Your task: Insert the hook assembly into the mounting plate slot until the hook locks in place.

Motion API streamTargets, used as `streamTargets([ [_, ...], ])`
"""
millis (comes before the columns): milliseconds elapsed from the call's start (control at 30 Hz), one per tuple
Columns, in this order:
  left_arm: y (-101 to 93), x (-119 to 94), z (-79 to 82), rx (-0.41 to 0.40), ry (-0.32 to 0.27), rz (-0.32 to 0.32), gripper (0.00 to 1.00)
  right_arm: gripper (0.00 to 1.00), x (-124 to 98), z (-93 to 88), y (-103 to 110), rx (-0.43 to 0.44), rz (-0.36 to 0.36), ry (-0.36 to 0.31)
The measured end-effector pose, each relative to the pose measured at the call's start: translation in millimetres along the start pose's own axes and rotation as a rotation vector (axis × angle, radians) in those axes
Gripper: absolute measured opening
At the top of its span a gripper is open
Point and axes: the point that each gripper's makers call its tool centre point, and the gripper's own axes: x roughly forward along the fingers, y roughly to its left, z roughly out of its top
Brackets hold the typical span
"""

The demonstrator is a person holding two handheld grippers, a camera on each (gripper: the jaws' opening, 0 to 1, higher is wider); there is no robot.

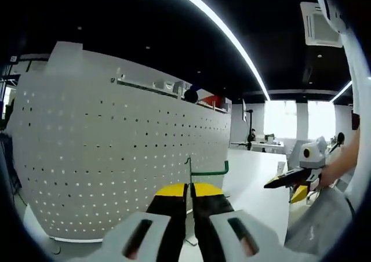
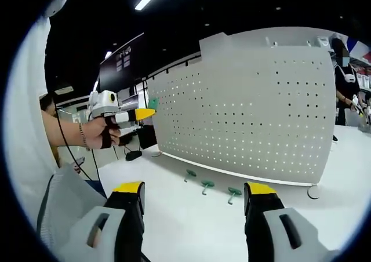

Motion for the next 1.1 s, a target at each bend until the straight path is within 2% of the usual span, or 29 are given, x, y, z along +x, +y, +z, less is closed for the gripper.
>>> streamTargets([
  [233,-2.1,1.7,2.3,-0.003,-0.004,-0.006,0.02,0.67,-0.1,2.8,0.9,-0.001,0.001,-0.005],
  [367,-1.1,2.1,-0.1,-0.009,-0.001,-0.005,0.02,0.65,-2.0,21.5,2.9,0.015,0.005,-0.087],
  [433,-1.5,2.2,-1.4,-0.007,0.003,-0.006,0.02,0.64,-4.4,39.2,6.9,0.033,0.029,-0.179],
  [467,-1.8,2.2,-2.5,-0.013,0.006,-0.007,0.02,0.64,-6.1,46.0,9.1,0.034,0.035,-0.205],
  [733,-2.8,1.8,-5.8,-0.014,0.012,-0.005,0.02,0.62,-2.5,58.6,16.6,0.023,0.061,-0.221],
  [1100,-6.3,2.2,-7.4,-0.012,0.014,-0.004,0.02,0.54,21.9,71.9,32.2,0.024,0.125,-0.227],
])
